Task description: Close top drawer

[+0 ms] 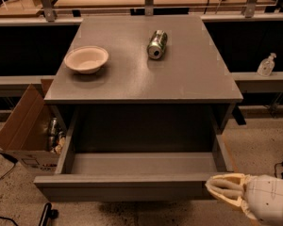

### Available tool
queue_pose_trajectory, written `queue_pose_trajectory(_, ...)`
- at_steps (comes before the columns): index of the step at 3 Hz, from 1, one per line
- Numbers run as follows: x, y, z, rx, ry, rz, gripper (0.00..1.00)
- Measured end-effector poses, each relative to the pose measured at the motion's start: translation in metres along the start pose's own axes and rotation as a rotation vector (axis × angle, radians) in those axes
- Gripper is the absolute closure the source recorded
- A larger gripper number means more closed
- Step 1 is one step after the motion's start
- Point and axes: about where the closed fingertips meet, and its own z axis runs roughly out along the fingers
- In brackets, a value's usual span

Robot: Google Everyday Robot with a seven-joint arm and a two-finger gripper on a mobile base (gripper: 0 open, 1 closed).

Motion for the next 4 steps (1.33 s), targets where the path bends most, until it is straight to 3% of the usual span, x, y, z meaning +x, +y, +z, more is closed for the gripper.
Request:
queue_pose_trajectory(1, 0.02, 0.016, 0.023, 0.05, -0.017, -0.004, 1.0)
queue_pose_trajectory(3, 0.022, 0.018, 0.029, 0.059, -0.001, -0.012, 1.0)
queue_pose_trajectory(4, 0.028, 0.025, 0.05, 0.082, 0.01, -0.041, 1.0)
